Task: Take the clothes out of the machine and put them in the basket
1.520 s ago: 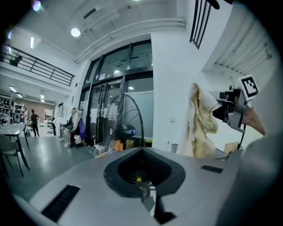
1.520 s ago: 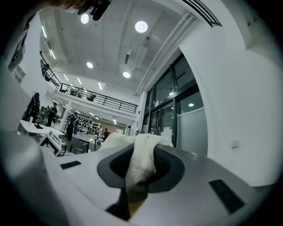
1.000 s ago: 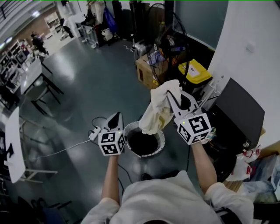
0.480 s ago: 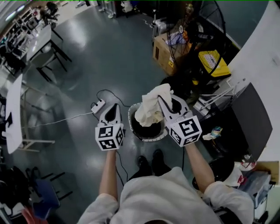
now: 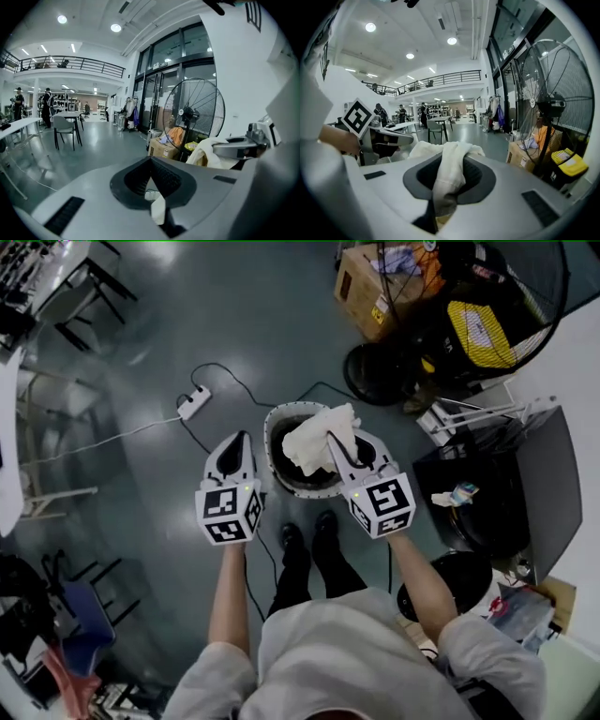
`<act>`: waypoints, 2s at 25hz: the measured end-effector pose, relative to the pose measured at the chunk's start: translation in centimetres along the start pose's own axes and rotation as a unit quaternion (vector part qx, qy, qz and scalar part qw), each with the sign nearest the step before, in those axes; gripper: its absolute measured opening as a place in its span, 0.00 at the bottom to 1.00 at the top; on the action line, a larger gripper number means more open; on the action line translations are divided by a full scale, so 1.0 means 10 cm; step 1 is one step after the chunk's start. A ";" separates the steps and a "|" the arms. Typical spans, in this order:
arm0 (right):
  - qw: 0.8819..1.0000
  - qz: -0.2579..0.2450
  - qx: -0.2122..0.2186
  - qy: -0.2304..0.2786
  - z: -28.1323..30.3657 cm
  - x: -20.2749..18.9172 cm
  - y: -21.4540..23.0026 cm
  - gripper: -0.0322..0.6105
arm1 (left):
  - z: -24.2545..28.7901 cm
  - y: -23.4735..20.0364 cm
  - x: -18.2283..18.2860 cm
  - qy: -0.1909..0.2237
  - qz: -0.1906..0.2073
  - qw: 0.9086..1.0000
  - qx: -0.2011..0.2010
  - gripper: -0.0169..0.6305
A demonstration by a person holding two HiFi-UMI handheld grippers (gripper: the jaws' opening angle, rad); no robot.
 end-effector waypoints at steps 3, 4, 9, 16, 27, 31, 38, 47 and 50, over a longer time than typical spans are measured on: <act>1.000 0.001 -0.004 -0.028 0.22 -0.38 0.11 0.16 | 0.12 -0.04 -0.24 -0.013 -0.009 1.000 0.005 0.05; 0.999 0.002 -0.006 -0.038 0.30 -0.52 0.16 0.16 | 0.16 -0.06 -0.32 -0.016 -0.013 1.000 0.007 0.05; 0.996 0.012 -0.016 -0.089 0.63 -1.23 0.34 0.16 | 0.32 -0.16 -0.78 -0.038 -0.032 0.999 0.018 0.05; 0.988 0.047 -0.027 -0.146 1.04 -2.11 0.54 0.17 | 0.44 -0.12 -1.27 -0.065 -0.046 0.997 0.019 0.05; 0.983 0.054 -0.060 -0.163 1.19 -2.43 0.73 0.60 | 0.49 -0.06 -1.18 -0.061 -0.038 0.997 0.008 0.05; 0.985 0.059 -0.067 -0.149 1.05 -2.25 0.74 0.35 | 0.49 0.02 -1.08 -0.056 -0.033 0.998 0.000 0.05; 0.990 0.058 -0.070 -0.104 0.71 -1.73 0.63 0.10 | 0.28 0.11 -0.85 -0.041 -0.030 0.999 -0.003 0.05; 0.998 0.027 -0.046 -0.026 0.28 -0.66 0.31 0.09 | -0.17 -0.06 -0.10 0.014 -0.013 1.000 0.016 0.05; 0.999 0.014 -0.042 0.004 0.06 -0.25 0.24 0.09 | -0.33 -0.07 0.15 0.029 -0.006 0.999 0.018 0.05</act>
Point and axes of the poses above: the fingertips, and each gripper's own axes: z forward along the fingers, y to its right, x out of its top, the point moved 1 cm from there along -z, backward along the fingers, and after that the axes turned 11 degrees about z, right-handed, at the moved point
